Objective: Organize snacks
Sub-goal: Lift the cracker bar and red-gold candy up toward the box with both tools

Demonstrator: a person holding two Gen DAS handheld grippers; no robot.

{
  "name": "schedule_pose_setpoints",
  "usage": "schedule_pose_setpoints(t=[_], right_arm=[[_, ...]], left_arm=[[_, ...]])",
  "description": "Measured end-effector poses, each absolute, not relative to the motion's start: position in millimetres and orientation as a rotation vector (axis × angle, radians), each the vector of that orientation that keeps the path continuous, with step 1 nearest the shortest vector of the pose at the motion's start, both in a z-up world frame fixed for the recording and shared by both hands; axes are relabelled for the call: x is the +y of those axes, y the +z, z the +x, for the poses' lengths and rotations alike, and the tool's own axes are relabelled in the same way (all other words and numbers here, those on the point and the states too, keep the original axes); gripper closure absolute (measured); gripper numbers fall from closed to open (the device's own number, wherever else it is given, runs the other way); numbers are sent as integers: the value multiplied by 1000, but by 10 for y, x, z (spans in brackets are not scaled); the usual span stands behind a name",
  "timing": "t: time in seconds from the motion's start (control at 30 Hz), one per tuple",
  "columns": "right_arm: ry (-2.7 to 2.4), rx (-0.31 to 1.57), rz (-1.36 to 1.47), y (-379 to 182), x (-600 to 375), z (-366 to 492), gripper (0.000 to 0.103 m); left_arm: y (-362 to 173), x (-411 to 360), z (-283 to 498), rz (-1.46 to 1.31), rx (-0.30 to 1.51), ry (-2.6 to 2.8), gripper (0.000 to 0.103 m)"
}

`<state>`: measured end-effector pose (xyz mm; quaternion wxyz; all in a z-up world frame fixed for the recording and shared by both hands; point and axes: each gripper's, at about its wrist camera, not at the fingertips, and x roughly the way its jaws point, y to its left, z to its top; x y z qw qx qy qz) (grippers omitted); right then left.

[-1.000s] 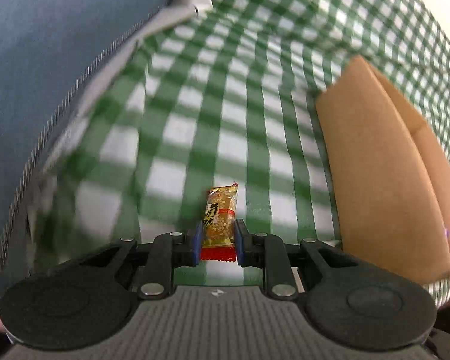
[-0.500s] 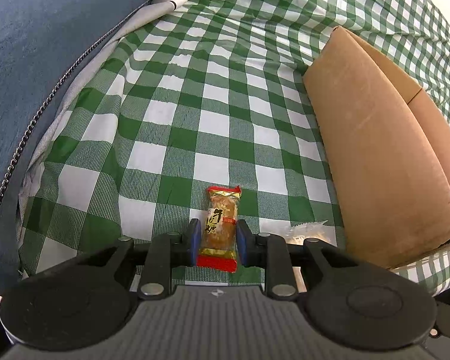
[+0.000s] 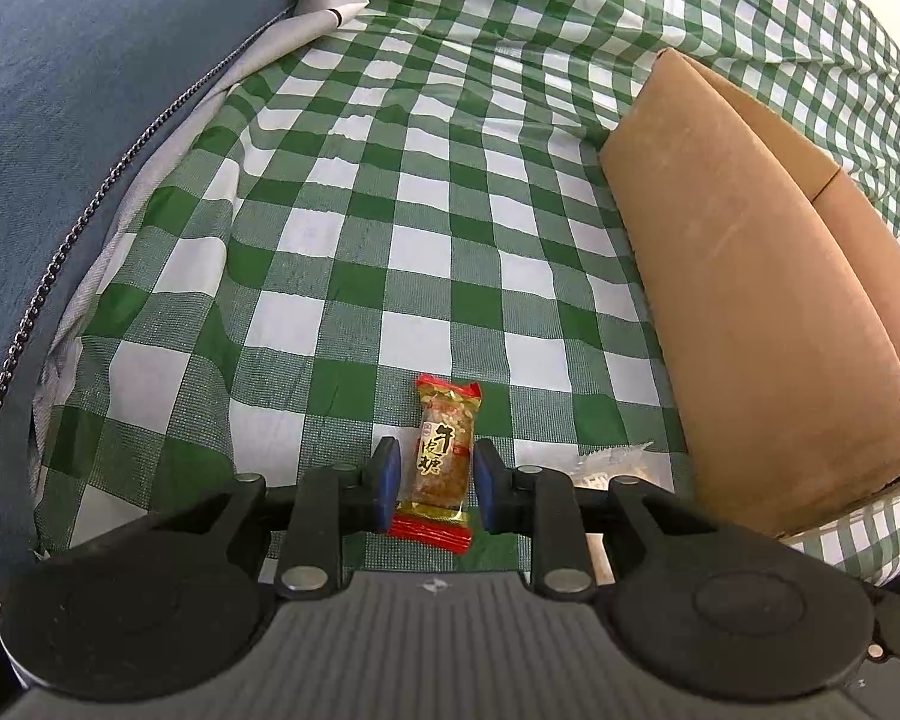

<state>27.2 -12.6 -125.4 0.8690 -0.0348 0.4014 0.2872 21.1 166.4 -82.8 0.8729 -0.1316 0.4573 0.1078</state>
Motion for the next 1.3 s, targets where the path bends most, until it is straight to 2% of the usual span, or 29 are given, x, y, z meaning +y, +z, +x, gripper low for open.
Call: schedule_pose_setpoints(t=[0.33, 0.47, 0.6, 0.8, 1.3], right_arm=[[583, 846, -81, -1276, -93, 268, 54], [578, 841, -86, -1271, -66, 260, 64], [577, 831, -106, -1260, -37, 230, 64], [572, 812, -119, -1252, -82, 221, 64], [600, 665, -111, -1019, -155, 83, 65]], left_arm=[[-854, 1596, 249, -218, 961, 210, 74], [-866, 1586, 254, -197, 963, 209, 74], [-871, 1573, 254, -178, 964, 207, 74], [-862, 1573, 247, -180, 956, 206, 82], [-571, 1723, 95, -256, 767, 252, 85]])
